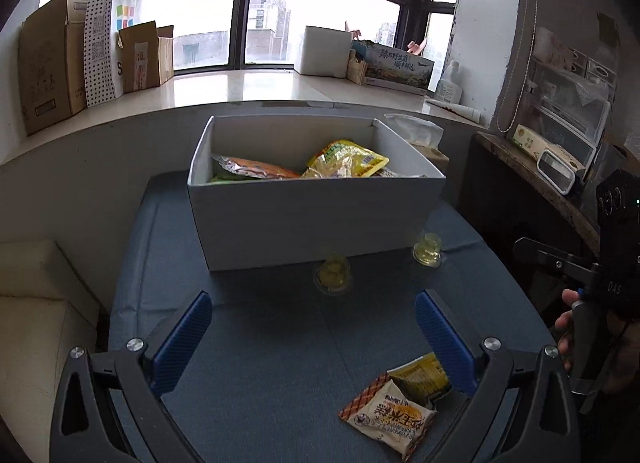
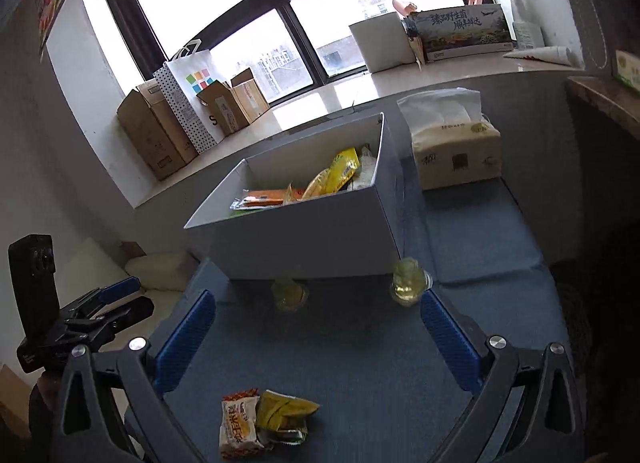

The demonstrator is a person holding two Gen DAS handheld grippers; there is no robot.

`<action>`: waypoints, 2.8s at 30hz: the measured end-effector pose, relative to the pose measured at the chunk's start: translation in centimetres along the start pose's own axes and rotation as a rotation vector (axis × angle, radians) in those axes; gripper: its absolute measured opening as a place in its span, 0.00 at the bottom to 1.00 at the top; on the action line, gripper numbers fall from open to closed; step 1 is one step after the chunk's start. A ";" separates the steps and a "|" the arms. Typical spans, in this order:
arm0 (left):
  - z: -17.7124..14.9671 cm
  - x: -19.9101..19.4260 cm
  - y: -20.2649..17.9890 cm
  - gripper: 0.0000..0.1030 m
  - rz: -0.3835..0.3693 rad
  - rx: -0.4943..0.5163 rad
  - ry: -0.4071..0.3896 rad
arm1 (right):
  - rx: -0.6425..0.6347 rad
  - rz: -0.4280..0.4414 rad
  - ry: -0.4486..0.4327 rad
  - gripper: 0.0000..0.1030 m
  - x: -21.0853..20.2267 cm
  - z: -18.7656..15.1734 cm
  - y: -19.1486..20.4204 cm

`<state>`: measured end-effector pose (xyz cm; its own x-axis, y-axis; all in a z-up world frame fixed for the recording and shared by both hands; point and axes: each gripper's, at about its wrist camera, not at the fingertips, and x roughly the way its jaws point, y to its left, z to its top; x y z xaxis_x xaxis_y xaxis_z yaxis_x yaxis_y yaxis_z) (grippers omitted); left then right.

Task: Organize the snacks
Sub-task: 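Move the right tool to the jelly cup and close on it, then lift the jelly cup with the right tool while the left tool grasps the other jelly cup, then drop both jelly cups into the box and open both tools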

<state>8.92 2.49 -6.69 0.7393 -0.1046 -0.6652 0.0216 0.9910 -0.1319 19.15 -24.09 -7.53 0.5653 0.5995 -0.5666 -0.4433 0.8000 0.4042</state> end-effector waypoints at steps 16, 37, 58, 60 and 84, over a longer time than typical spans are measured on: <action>-3.4 1.4 -0.3 1.00 0.005 -0.053 0.071 | -0.061 -0.186 0.150 1.00 7.7 0.4 -4.3; -3.8 3.1 -0.5 1.00 0.055 -0.015 0.108 | -0.160 -0.236 0.206 0.38 11.9 1.4 -5.6; 2.1 15.5 -3.7 1.00 0.148 0.070 0.215 | -0.066 -0.016 0.056 0.38 -1.0 -2.1 -1.7; 1.8 16.3 -3.6 1.00 0.156 0.079 0.217 | -0.056 -0.002 0.054 0.38 -1.2 -2.3 -1.9; 2.9 0.5 -0.8 0.41 0.029 -0.031 -0.008 | -0.097 0.065 0.074 0.38 -0.3 -1.8 1.1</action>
<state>11.22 1.88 -4.81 0.7450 -0.0748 -0.6629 -0.0212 0.9905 -0.1356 17.26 -23.43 -8.19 0.4816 0.6439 -0.5945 -0.5443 0.7515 0.3729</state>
